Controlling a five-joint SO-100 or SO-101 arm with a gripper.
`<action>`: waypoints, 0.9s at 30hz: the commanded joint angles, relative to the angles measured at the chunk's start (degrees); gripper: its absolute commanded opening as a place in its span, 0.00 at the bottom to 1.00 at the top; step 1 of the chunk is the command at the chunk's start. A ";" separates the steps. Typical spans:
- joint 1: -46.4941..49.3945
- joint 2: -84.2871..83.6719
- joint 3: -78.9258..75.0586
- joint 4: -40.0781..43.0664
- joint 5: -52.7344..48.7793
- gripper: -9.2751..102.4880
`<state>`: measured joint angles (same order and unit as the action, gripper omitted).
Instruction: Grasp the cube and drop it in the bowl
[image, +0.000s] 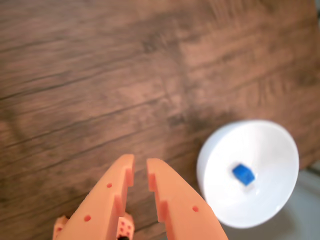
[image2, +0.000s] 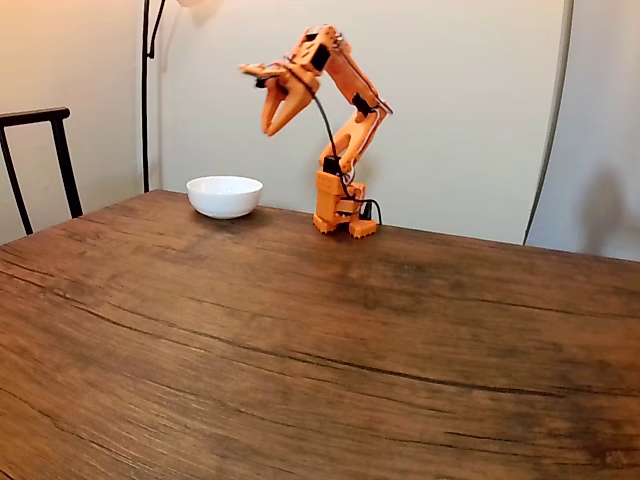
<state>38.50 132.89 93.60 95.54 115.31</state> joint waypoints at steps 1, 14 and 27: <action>-5.19 3.34 -2.29 0.79 0.00 0.09; -23.29 25.58 7.47 4.92 -0.70 0.08; -28.39 57.57 31.73 2.72 -2.64 0.08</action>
<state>11.87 187.65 122.26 97.38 113.12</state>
